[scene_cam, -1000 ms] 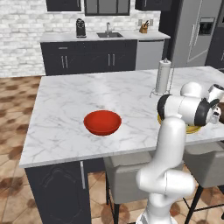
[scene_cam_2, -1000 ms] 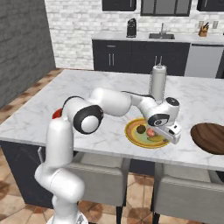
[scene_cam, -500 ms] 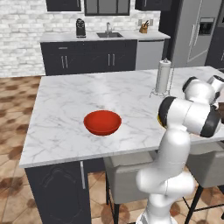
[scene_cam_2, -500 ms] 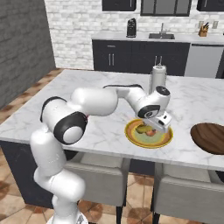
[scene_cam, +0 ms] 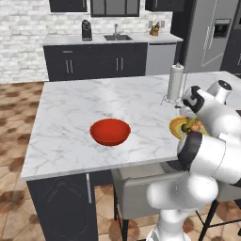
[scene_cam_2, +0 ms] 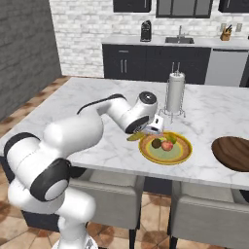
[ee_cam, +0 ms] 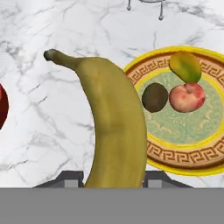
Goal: Take the fruits from the plate on the dining counter and place two fruits in each bowl.
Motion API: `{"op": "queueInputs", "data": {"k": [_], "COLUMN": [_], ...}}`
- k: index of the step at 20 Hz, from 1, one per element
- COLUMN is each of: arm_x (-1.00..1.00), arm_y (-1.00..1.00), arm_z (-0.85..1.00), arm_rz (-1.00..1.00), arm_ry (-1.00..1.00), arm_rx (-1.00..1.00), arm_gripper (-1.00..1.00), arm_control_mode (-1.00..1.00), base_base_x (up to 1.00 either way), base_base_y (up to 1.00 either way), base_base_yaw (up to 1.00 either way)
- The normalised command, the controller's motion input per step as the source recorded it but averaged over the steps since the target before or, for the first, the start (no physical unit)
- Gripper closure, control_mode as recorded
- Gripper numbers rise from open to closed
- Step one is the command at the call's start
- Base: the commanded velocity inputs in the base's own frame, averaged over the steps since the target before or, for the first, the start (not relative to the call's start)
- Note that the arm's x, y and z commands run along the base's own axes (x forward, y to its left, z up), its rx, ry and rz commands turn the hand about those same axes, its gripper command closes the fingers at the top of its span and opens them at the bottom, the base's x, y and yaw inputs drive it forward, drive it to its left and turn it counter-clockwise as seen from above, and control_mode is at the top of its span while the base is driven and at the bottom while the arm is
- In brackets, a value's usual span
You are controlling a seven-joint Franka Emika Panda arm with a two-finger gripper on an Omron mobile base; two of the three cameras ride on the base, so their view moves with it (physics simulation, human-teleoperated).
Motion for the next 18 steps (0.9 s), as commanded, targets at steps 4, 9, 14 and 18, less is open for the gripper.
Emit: {"op": "queueInputs", "data": {"k": [4,9,14,18], "arm_x": [-0.04,0.0,-0.08,0.02], "arm_y": [1.0,1.0,0.8,0.97], "arm_z": [0.95,0.46,0.03,0.0], "arm_rz": [0.32,0.36,0.4,0.29], "arm_ry": [0.11,0.18,0.11,0.26], "arm_rx": [-0.37,-0.3,-0.04,0.0], "arm_gripper": [1.0,1.0,1.0,1.0], "arm_control_mode": [-1.0,-1.0,-1.0,-1.0], "base_base_x": [0.0,0.0,0.0,0.0], "base_base_y": [0.0,0.0,0.0,0.0], "base_base_yaw": [0.0,0.0,0.0,0.0]}}
